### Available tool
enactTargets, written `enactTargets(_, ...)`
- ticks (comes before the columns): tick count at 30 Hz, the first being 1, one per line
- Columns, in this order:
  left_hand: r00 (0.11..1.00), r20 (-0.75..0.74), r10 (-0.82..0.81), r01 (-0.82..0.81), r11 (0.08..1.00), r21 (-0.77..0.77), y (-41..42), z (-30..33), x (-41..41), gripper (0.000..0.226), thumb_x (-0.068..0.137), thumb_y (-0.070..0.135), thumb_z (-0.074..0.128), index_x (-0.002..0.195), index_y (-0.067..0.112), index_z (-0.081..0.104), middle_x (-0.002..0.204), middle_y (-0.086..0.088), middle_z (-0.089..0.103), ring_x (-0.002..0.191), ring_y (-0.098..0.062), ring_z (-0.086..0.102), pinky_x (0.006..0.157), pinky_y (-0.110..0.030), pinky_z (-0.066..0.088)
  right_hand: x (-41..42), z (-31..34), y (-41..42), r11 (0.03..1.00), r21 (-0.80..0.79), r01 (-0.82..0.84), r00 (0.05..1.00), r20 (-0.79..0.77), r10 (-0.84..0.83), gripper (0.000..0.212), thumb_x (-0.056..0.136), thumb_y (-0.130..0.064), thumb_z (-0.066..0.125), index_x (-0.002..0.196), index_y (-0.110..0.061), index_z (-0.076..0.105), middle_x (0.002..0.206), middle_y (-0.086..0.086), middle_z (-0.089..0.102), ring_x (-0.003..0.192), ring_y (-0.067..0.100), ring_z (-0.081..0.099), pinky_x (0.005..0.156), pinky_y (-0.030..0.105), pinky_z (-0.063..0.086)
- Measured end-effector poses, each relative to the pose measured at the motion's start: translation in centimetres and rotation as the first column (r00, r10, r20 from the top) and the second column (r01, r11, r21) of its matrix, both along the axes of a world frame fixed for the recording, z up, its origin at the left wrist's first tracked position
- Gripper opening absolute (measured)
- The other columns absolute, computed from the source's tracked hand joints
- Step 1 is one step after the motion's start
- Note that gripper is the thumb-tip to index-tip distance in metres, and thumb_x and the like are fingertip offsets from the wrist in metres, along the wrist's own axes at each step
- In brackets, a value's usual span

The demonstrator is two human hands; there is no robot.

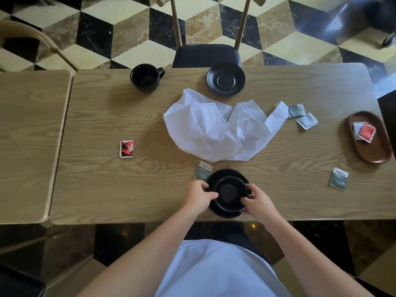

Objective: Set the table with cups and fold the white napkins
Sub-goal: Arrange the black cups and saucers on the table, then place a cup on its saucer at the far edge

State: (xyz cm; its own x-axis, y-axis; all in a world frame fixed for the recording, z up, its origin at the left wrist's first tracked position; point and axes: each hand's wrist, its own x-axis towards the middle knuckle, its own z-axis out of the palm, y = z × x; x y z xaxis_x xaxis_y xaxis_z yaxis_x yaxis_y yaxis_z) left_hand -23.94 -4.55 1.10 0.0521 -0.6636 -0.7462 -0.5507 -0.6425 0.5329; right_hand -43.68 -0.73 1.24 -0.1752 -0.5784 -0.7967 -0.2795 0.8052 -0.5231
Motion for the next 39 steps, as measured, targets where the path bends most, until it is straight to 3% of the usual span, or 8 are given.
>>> enactTargets(7,0.996,-0.026,-0.082,0.082,0.997,0.011,-0.2,-0.1,0.7,0.048,0.083,0.031,0.08,0.123,0.011,0.063,0.122,-0.004,0.065,0.109,-0.02,0.062,0.091,-0.03,0.048,0.7,0.7,-0.9,0.998,0.057,0.008,0.997,-0.073,-0.004,0.037,0.092,-0.012,0.058,0.127,-0.023,0.058,0.103,0.009,0.071,0.085,0.026,0.075,0.069,0.038,0.065)
enactTargets(10,0.995,-0.068,-0.07,0.071,0.997,0.007,-0.9,0.1,1.5,0.045,0.084,0.041,0.077,0.116,0.013,0.063,0.113,0.0,0.065,0.102,-0.018,0.062,0.086,-0.03,0.047,0.6,2.0,-2.4,0.971,0.143,-0.189,0.962,-0.171,0.212,0.019,0.09,-0.039,0.063,0.102,-0.023,0.064,0.089,0.003,0.073,0.075,0.021,0.075,0.065,0.035,0.064)
enactTargets(14,0.986,-0.111,0.121,-0.123,0.992,-0.015,-4.7,1.2,3.8,0.021,0.095,0.04,0.063,0.098,0.019,0.061,0.098,-0.001,0.067,0.089,-0.018,0.066,0.082,-0.035,0.056,0.5,4.5,-7.4,0.943,0.104,-0.316,0.895,-0.298,0.333,0.045,0.082,-0.056,0.054,0.078,-0.013,0.065,0.072,0.002,0.072,0.066,0.019,0.07,0.073,0.039,0.063)
enactTargets(18,0.94,-0.093,0.328,-0.336,0.937,-0.092,-11.0,2.0,6.9,0.017,0.094,0.032,0.057,0.096,0.016,0.065,0.088,-0.004,0.07,0.077,-0.02,0.069,0.073,-0.041,0.06,2.7,5.6,-15.3,0.926,-0.021,-0.378,0.845,-0.417,0.335,0.04,0.088,-0.041,0.057,0.104,-0.006,0.068,0.089,0.015,0.073,0.073,0.024,0.068,0.067,0.035,0.054)
enactTargets(22,0.867,-0.084,0.492,-0.499,0.859,-0.118,-16.9,1.7,9.9,0.014,0.09,0.026,0.056,0.098,0.017,0.063,0.088,-0.005,0.07,0.078,-0.023,0.071,0.08,-0.045,0.062,6.4,5.2,-23.3,0.927,-0.121,-0.355,0.921,-0.217,0.324,0.025,0.092,-0.032,0.063,0.102,-0.011,0.068,0.091,0.009,0.075,0.084,0.025,0.073,0.078,0.042,0.061)
enactTargets(25,0.746,-0.159,0.646,-0.664,0.74,-0.106,-22.0,0.9,12.0,0.021,0.096,0.026,0.057,0.112,0.015,0.063,0.086,-0.004,0.066,0.071,-0.022,0.068,0.069,-0.038,0.062,9.5,4.3,-29.5,0.928,-0.183,-0.324,0.946,-0.055,0.319,0.019,0.093,-0.021,0.066,0.105,-0.005,0.066,0.086,0.011,0.072,0.069,0.024,0.07,0.065,0.035,0.059)
enactTargets(32,0.469,-0.325,0.821,-0.879,0.468,-0.088,-32.6,-1.8,15.6,0.069,0.09,0.028,0.07,0.152,0.03,0.038,0.103,-0.001,0.061,0.07,-0.023,0.068,0.061,-0.035,0.062,15.3,0.8,-42.9,0.857,-0.247,-0.452,0.891,-0.075,0.449,0.032,0.092,-0.021,0.067,0.122,-0.014,0.058,0.089,0.008,0.065,0.075,0.025,0.068,0.072,0.037,0.062)
enactTargets(39,0.463,-0.341,0.818,-0.859,0.508,0.053,-36.3,-3.8,17.1,0.071,0.093,0.01,0.059,0.156,0.027,0.031,0.13,-0.012,0.056,0.094,-0.034,0.072,0.071,-0.046,0.064,20.0,-1.3,-48.7,0.901,-0.233,-0.367,0.916,0.078,0.393,0.062,0.088,-0.04,0.074,0.143,-0.024,0.051,0.117,0.004,0.068,0.086,0.025,0.078,0.075,0.037,0.065)
